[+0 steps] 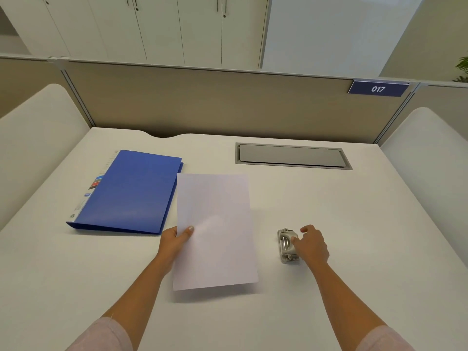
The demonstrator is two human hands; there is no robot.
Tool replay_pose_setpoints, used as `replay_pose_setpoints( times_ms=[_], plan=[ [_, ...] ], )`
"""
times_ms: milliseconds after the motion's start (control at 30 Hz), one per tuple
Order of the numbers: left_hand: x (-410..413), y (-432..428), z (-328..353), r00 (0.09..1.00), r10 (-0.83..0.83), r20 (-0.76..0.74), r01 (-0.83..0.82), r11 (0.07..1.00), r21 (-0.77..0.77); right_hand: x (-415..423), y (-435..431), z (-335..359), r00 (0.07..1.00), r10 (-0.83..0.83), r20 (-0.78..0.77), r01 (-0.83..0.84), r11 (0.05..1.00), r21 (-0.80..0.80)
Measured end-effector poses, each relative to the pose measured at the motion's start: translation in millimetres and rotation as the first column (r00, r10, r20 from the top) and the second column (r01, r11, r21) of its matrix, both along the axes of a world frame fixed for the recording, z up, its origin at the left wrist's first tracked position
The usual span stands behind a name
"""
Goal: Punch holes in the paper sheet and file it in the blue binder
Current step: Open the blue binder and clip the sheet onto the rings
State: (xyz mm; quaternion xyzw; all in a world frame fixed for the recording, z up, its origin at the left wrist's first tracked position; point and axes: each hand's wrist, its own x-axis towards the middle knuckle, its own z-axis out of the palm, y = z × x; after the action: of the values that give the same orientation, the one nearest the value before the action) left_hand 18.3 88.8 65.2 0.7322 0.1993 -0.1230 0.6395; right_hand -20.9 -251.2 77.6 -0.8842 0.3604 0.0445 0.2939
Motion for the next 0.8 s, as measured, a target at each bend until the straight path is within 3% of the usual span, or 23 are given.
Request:
replay_pose_setpoints(
  times_ms=[100, 167, 267, 333, 367, 567, 667, 800],
  plan=[
    [2, -3, 14, 1.0, 0.013, 0.019, -0.012, 1.0, -0.014, -1, 8, 9, 0.967, 0.085, 0.242, -0.078, 0.996, -0.037],
    [3, -5, 24, 0.999, 0.032, 0.03, -0.031, 0.999, -0.041, 0, 19, 25, 0.922, 0.089, 0.376, -0.172, 0.966, 0.193],
    [6, -11, 42, 0.998, 0.046, 0.048, -0.042, 0.996, -0.085, 3, 40, 56, 0.935, 0.151, 0.32, -0.327, 0.713, 0.62],
    [8, -16, 54, 0.997, 0.039, 0.069, -0.032, 0.994, -0.102, 6, 49, 69, 0.923, 0.2, 0.328, -0.383, 0.543, 0.748],
    [8, -18, 60, 0.996, 0.034, 0.082, -0.026, 0.994, -0.105, 8, 53, 75, 0.911, 0.212, 0.353, -0.412, 0.509, 0.756],
    [14, -30, 85, 0.991, 0.022, 0.134, -0.006, 0.993, -0.12, 16, 64, 92, 0.862, 0.141, 0.487, -0.474, 0.566, 0.675],
    [18, -35, 91, 0.986, 0.029, 0.165, -0.011, 0.994, -0.109, 20, 67, 95, 0.842, 0.095, 0.531, -0.457, 0.649, 0.609],
    [24, -47, 101, 0.967, 0.126, 0.221, -0.162, 0.974, 0.156, 24, 74, 99, 0.798, 0.113, 0.592, -0.452, 0.763, 0.462]
  ],
)
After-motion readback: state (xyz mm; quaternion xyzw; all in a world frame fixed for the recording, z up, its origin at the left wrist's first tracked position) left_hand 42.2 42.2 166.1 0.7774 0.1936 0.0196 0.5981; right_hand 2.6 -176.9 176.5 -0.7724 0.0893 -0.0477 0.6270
